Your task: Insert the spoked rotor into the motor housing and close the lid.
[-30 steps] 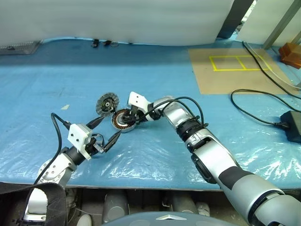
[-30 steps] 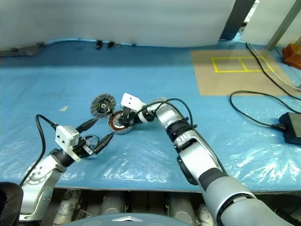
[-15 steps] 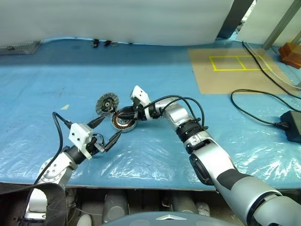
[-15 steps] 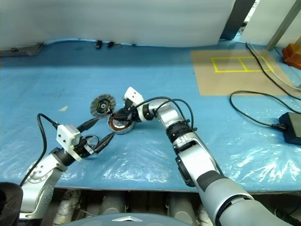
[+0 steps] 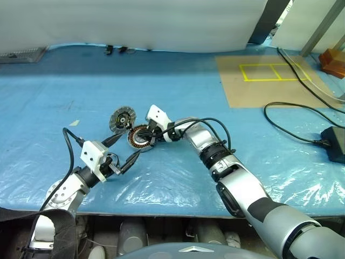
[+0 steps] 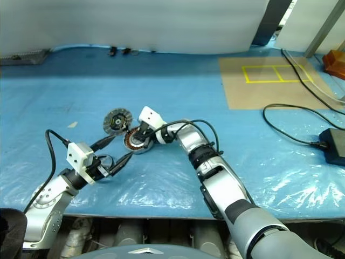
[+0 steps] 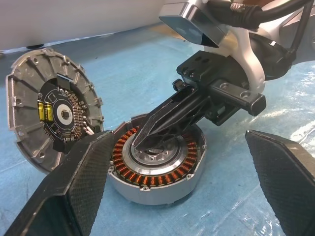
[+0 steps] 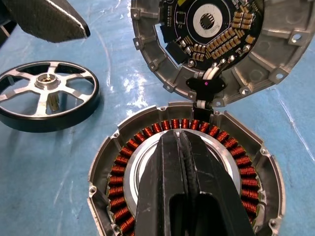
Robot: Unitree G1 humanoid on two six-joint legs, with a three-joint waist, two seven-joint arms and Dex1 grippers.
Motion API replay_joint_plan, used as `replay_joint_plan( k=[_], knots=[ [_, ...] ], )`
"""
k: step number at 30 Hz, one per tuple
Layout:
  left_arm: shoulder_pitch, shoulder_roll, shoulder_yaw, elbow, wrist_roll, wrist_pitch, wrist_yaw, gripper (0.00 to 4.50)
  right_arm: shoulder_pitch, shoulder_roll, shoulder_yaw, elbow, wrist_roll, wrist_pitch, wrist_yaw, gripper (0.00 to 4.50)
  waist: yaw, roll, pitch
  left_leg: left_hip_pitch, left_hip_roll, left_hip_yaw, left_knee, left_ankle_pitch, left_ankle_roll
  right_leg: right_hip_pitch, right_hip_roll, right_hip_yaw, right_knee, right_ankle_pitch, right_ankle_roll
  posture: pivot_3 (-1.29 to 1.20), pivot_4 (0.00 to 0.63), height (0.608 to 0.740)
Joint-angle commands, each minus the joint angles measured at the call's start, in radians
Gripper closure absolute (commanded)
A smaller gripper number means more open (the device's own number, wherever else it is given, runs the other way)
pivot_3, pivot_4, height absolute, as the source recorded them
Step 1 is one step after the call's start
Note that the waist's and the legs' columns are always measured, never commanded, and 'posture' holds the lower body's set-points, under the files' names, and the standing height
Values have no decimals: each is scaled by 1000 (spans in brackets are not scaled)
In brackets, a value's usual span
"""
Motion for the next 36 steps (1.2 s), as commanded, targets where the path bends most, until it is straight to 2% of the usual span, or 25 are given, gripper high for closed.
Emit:
replay_joint_plan(
  k=[1,4,11,17,30,36],
  knots=[
    [1,13,17,-26,4,-13,4,0,4,0,45,14,-46,-29,3,4475,0,0,0,0,0,0,0,0,0,0,0,0,0,0,0,0,150,740],
    [-2,15,22,-25,5,-15,6,0,23,-9,66,-8,-44,-26,58,4475,0,0,0,0,0,0,0,0,0,0,0,0,0,0,0,0,150,740],
    [-10,18,27,-20,7,-13,5,0,23,-28,67,-4,-43,-10,77,4475,1,0,0,1,0,0,0,0,0,1,0,0,0,0,0,0,150,740],
    [-14,23,33,-20,4,-12,4,0,1,7,-62,-43,85,27,69,4475,2,0,0,0,0,0,0,0,0,1,0,0,0,0,0,0,150,740],
    [27,27,66,-39,-24,4,7,0,-17,-3,6,57,-33,-61,-19,4475,0,0,0,0,0,0,0,0,0,0,0,0,0,0,0,0,150,740],
    [56,55,91,-39,-38,25,-9,0,-17,-10,-58,-50,67,-73,77,4475,1,0,0,0,0,0,0,0,0,0,0,0,0,0,0,0,150,740]
  ],
)
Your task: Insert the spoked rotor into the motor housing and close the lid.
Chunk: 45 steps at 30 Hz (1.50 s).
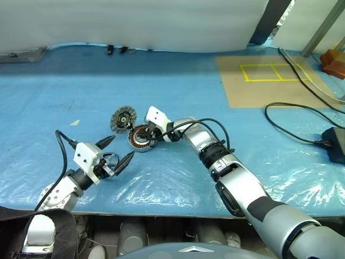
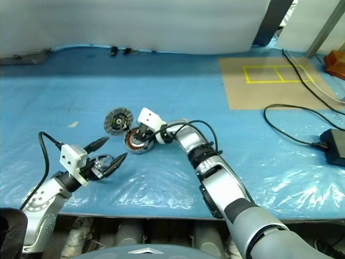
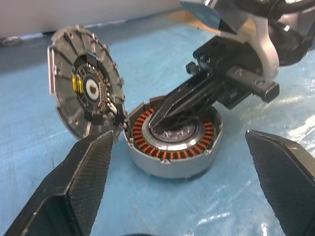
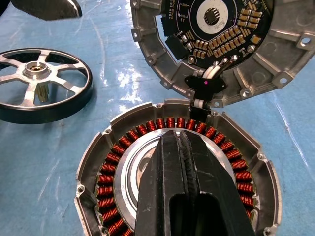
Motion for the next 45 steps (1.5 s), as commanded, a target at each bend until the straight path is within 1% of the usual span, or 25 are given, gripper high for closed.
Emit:
replay_joint_plan(
  k=[1,6,15,18,21,28,31,33,34,38,42,45],
  knots=[
    [8,27,56,-33,-36,13,-7,0,-2,-11,-51,-118,89,-4,91,4475,0,0,0,-1,0,0,0,0,0,0,0,0,0,0,0,0,150,740],
    [25,81,100,-32,-73,75,-30,0,29,-74,-42,-236,117,24,176,4475,0,0,0,-1,0,0,0,0,0,-1,0,0,0,0,0,0,150,740],
    [67,179,185,-57,-157,214,-77,0,120,-188,-36,-447,165,140,269,4475,1,0,0,-1,0,0,0,0,0,-1,0,0,-1,0,0,0,150,740],
    [51,189,214,-63,-221,278,-83,0,141,-208,-43,-492,193,181,282,4475,1,0,0,-1,0,0,0,0,0,-1,0,0,-1,0,0,0,150,740],
    [52,236,204,-67,-202,324,-97,0,154,-225,-40,-512,199,195,278,4475,0,0,0,0,0,0,0,0,0,-1,1,0,-1,0,0,0,150,740],
    [-13,350,208,-138,-230,467,-102,0,158,-254,-43,-522,207,207,265,4475,2,-1,1,-1,0,0,-1,0,0,-1,1,0,-1,0,0,0,150,740],
    [-85,411,201,-178,-249,543,-96,0,165,-270,-46,-534,213,215,264,4475,3,-1,1,-1,-1,0,0,0,0,-1,0,0,-1,0,0,0,150,740],
    [-127,430,197,-190,-266,581,-92,0,168,-276,-46,-539,215,218,263,4475,3,-1,1,-1,-1,0,0,0,0,-1,1,0,-1,0,0,0,150,740],
    [-144,436,196,-192,-269,593,-93,0,169,-277,-45,-541,216,220,262,4475,3,-1,1,-1,-1,0,0,0,0,-1,0,0,-1,0,0,0,150,740],
    [-213,510,159,-159,-228,594,-149,0,174,-287,-49,-549,216,223,252,4475,-1,-2,1,-1,-1,0,0,1,-1,-1,1,0,-1,0,0,0,150,740],
    [-228,535,153,-119,-212,582,-193,0,179,-295,-49,-557,217,227,243,4475,-1,-2,1,-1,-1,0,0,2,-4,-1,1,0,-1,0,0,0,150,740],
    [-192,549,164,-94,-197,555,-257,594,190,-304,-55,-563,219,230,234,4500,1,-2,1,-2,-1,0,0,2,-4,-1,1,0,-1,0,0,0,150,740]
  ],
)
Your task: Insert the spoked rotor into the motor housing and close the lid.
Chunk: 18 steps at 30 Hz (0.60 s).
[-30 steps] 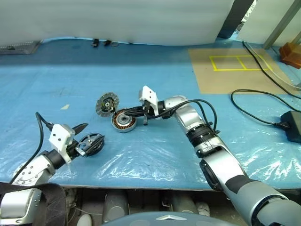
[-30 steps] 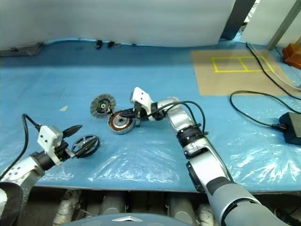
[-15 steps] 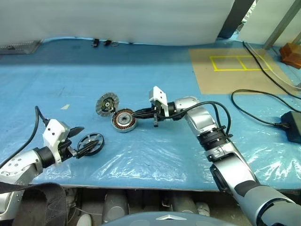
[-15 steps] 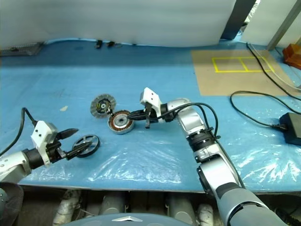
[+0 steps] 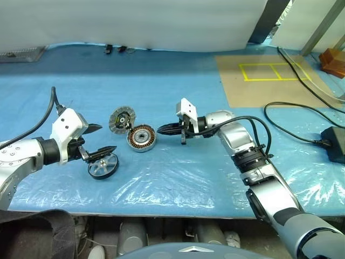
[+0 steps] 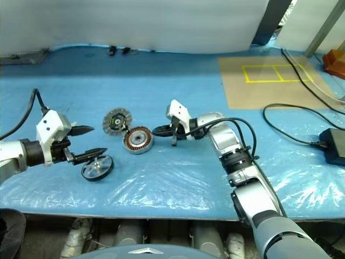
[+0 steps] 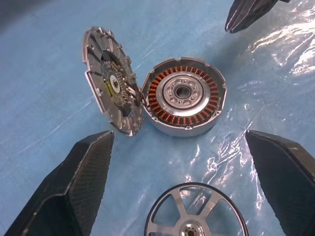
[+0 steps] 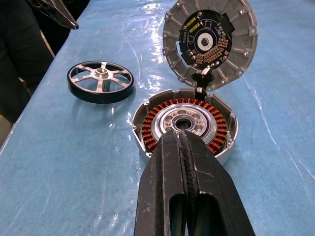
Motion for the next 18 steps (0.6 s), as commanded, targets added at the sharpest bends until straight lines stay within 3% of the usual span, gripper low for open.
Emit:
replay_joint_plan(
  k=[1,3,18],
  knots=[
    [32,26,18,18,26,-50,-63,904,10,-12,-22,-52,29,0,-8,4500,0,0,0,0,0,0,0,0,0,0,0,0,0,0,0,0,150,740],
    [51,29,19,32,53,-82,-83,1582,16,-16,-21,-58,31,2,-10,4500,1,0,0,0,0,0,0,0,0,0,0,0,0,0,0,0,150,740],
    [100,42,-88,166,217,-238,-197,1582,33,-25,-13,-75,35,14,-26,4500,2,0,0,0,0,0,-1,0,0,0,-1,0,0,0,0,0,150,740]
  ],
)
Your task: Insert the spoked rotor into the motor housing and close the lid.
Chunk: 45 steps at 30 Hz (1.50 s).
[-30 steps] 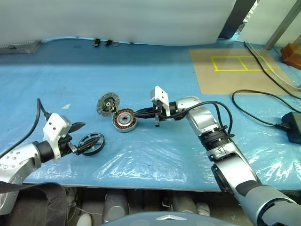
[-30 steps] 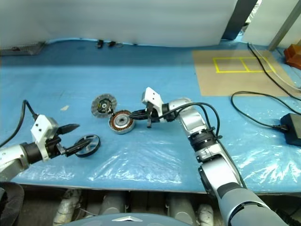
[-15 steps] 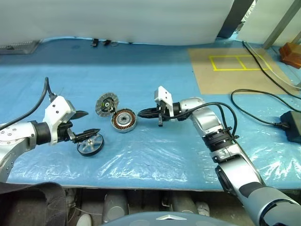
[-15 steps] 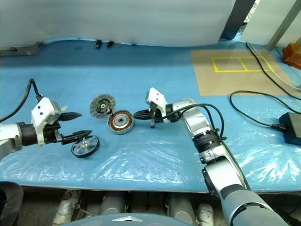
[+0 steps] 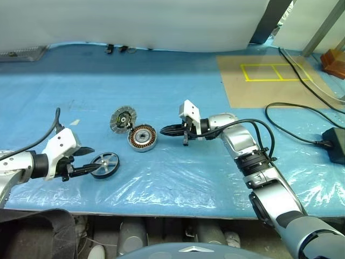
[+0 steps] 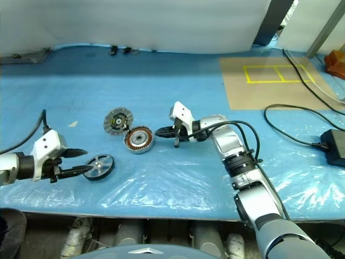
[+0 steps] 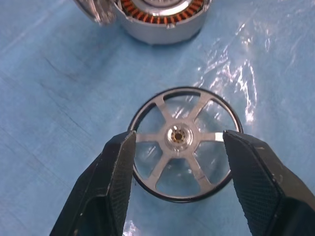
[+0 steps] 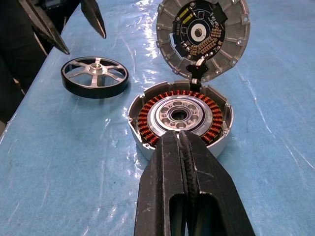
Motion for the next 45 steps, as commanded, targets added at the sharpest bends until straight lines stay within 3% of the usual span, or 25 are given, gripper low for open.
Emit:
replay_joint_plan(
  k=[1,19,36,39,42,45],
  knots=[
    [-12,-2,-23,8,37,-53,-10,1582,6,-6,-11,-49,23,4,-3,4500,0,0,0,0,0,0,0,0,0,0,0,0,0,0,0,0,150,740],
    [-53,-7,-109,117,161,-248,-42,1582,11,-2,-13,-56,28,11,-21,4500,-1,0,0,0,0,0,0,0,0,0,0,0,1,0,0,0,150,740],
    [-58,-7,-159,138,201,-291,-82,1582,19,-2,-13,-64,40,17,-37,4500,-1,0,0,0,0,0,0,0,0,0,0,0,1,0,0,0,150,740],
    [-52,-9,-151,137,192,-286,-89,2149,16,0,-12,-60,41,14,-41,4500,-1,0,0,0,0,0,0,0,0,0,0,0,1,0,0,0,150,740],
    [-56,-20,-147,137,204,-293,-71,3117,17,1,-13,-60,43,15,-44,4500,0,1,-1,1,0,0,0,0,0,0,0,0,1,0,0,0,150,740],
    [-58,-27,-148,137,218,-302,-55,3210,20,1,-13,-65,46,17,-47,4500,0,1,-1,1,0,0,1,0,0,1,0,0,1,0,0,0,150,740]
  ],
)
